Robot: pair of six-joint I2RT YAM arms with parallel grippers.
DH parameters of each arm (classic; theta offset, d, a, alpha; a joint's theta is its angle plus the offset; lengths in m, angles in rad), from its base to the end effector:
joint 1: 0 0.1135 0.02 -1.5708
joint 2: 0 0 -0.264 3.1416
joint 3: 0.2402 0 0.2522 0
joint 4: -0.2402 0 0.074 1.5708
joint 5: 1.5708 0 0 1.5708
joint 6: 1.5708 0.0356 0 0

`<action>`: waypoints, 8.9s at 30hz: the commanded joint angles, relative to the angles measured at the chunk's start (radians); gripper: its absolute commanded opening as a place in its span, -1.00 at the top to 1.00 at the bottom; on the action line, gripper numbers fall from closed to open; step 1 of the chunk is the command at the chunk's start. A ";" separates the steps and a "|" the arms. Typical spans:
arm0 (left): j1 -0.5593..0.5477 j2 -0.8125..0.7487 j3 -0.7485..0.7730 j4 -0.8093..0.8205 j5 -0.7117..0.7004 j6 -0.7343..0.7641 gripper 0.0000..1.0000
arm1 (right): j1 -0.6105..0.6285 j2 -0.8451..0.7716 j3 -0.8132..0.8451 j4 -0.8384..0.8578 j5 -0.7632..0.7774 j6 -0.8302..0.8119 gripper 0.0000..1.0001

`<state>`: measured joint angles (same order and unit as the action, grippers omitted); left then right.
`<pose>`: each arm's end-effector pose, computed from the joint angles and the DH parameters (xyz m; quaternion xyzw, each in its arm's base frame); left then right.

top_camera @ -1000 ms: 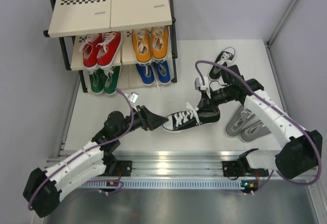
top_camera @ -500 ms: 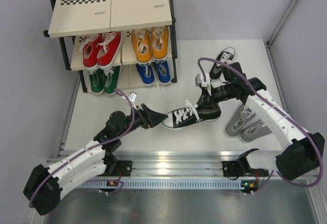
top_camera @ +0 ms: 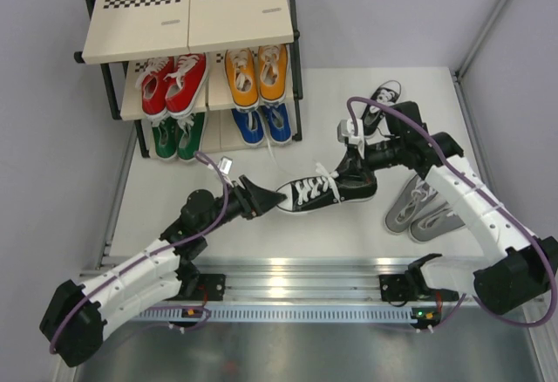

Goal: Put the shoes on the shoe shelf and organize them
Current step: Pick up the shoe at the center of the board, then place the shoe at the shoe shelf.

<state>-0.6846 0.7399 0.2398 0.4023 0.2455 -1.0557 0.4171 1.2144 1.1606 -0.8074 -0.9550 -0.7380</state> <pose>0.1315 -0.1185 0.2161 -0.0548 0.7378 -0.5681 0.3605 0.2052 0.1227 0.3359 -0.5885 0.6106 0.3761 0.3734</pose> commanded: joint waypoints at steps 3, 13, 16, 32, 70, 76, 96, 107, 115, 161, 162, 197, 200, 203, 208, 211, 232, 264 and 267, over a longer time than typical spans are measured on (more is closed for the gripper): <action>-0.003 -0.005 -0.004 0.138 0.020 -0.096 -0.63 | 0.014 -0.036 -0.015 0.161 -0.132 0.058 1.00; -0.004 0.036 0.042 0.201 0.061 -0.210 -0.57 | 0.020 -0.056 -0.094 0.375 -0.145 0.169 1.00; -0.004 0.049 0.049 0.201 0.064 -0.233 -0.46 | 0.023 -0.055 -0.099 0.386 -0.134 0.173 1.00; 0.039 0.021 0.209 -0.239 0.081 0.177 1.00 | 0.038 -0.056 -0.038 -0.111 -0.018 -0.380 0.03; 0.295 0.283 0.408 -0.497 0.748 0.373 1.00 | 0.282 -0.251 -0.171 -0.518 0.067 -0.844 -0.17; 0.298 0.311 0.424 -0.504 0.785 0.350 1.00 | 0.351 -0.270 -0.196 -0.466 0.197 -0.795 -0.01; 0.300 0.338 0.420 -0.482 0.864 0.283 1.00 | 0.396 -0.260 -0.196 -0.478 0.311 -0.963 0.13; 0.300 0.352 0.406 -0.338 0.913 0.164 1.00 | 0.425 -0.265 -0.274 -0.400 0.407 -0.975 0.11; 0.298 0.348 0.406 -0.339 0.939 0.157 1.00 | 0.434 -0.266 -0.291 -0.340 0.476 -0.966 0.30; 0.300 -0.596 0.501 -1.040 -0.041 0.562 -0.96 | 0.502 0.392 1.241 -0.303 0.861 -0.436 1.00; 0.300 -0.600 0.498 -1.042 -0.041 0.562 -0.96 | 0.503 0.405 1.252 -0.274 0.877 -0.429 1.00; 0.301 -0.717 0.418 -1.059 -0.026 0.520 -0.96 | 0.474 0.702 1.392 0.178 1.138 -0.506 0.91; 0.300 -0.717 0.417 -1.059 -0.025 0.517 -0.97 | 0.465 0.706 1.390 0.180 1.136 -0.506 0.86; 0.300 -0.717 0.417 -1.059 -0.026 0.516 -0.97 | 0.460 0.706 1.386 0.178 1.125 -0.506 0.82; 0.300 -0.717 0.417 -1.059 -0.025 0.514 -0.96 | 0.453 0.709 1.386 0.182 1.118 -0.498 0.78; 0.301 -0.717 0.415 -1.059 -0.026 0.514 -0.96 | 0.451 0.708 1.386 0.188 1.118 -0.497 0.73; 0.301 -0.715 0.415 -1.059 -0.025 0.513 -0.96 | 0.436 0.677 1.380 0.197 1.108 -0.498 0.47; 0.301 -0.717 0.415 -1.057 -0.025 0.516 -0.96 | 0.465 0.600 1.472 0.073 0.926 -0.316 -0.87; 0.300 -0.717 0.415 -1.059 -0.026 0.514 -0.96 | 0.459 0.574 1.446 0.063 0.892 -0.229 -0.74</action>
<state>-0.3866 0.0345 0.6579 -0.6678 0.2157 -0.5335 0.8745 1.8572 2.5805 -0.7277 0.0063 -1.0847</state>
